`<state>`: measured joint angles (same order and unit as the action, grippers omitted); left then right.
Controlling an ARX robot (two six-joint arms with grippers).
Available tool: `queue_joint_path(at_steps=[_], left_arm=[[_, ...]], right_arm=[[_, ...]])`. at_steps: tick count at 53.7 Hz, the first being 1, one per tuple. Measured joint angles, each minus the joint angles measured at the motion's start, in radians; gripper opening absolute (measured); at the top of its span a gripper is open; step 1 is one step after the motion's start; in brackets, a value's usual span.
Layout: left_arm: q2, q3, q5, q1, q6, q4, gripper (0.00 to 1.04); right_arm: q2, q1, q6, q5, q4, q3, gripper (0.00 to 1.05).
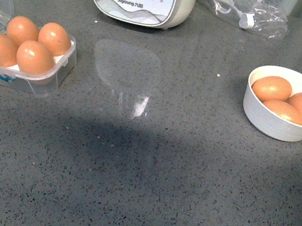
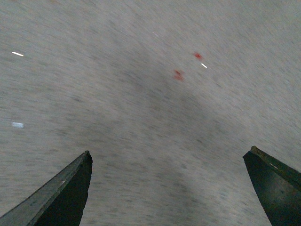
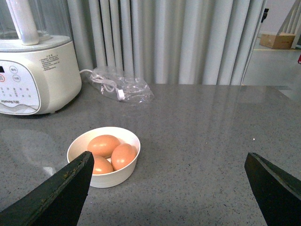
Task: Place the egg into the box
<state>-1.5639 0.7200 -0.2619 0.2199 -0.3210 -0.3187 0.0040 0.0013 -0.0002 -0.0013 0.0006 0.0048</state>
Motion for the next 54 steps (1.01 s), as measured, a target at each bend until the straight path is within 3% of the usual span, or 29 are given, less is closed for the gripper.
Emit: queue_joint_path(at_steps=[7, 9, 14, 18, 22, 24, 27, 30, 40, 46, 54], left_arm=[[-0.036, 0.054, 0.203, -0.092, -0.081, 0.094, 0.98], [-0.030, 0.052, 0.209, -0.105, -0.103, 0.088, 0.98], [0.015, 0.037, 0.143, -0.087, -0.160, 0.089, 0.98], [0.066, -0.007, 0.009, -0.034, -0.155, 0.030, 0.98], [0.089, -0.039, -0.021, 0.015, -0.144, -0.004, 0.97], [0.082, -0.081, 0.100, 0.042, -0.086, -0.125, 0.92], [0.072, -0.219, 0.364, 0.071, 0.083, -0.477, 0.78], [0.100, -0.315, 0.475, 0.045, 0.192, -0.659, 0.66], [0.289, -0.476, 0.434, -0.049, 0.299, -0.707, 0.23], [0.363, -0.536, 0.397, -0.072, 0.301, -0.682, 0.03], [0.404, -0.607, 0.373, -0.101, 0.309, -0.713, 0.04]], right_arm=[[0.000, 0.000, 0.000, -0.001, 0.000, 0.000, 0.97], [0.000, 0.000, 0.000, -0.001, 0.000, 0.000, 0.97], [0.000, 0.000, 0.000, -0.001, 0.000, 0.000, 0.97], [0.000, 0.000, 0.000, 0.003, 0.000, 0.000, 0.97], [0.000, 0.000, 0.000, 0.004, 0.000, 0.000, 0.97], [0.000, 0.000, 0.000, 0.003, 0.000, 0.000, 0.97], [0.000, 0.000, 0.000, 0.000, 0.000, 0.000, 0.97], [0.000, -0.001, -0.001, -0.005, 0.000, 0.000, 0.97], [0.000, -0.001, 0.000, 0.003, 0.000, 0.000, 0.97], [0.000, -0.001, 0.000, -0.001, 0.000, 0.000, 0.97], [0.000, -0.001, 0.000, 0.000, 0.000, 0.000, 0.97]])
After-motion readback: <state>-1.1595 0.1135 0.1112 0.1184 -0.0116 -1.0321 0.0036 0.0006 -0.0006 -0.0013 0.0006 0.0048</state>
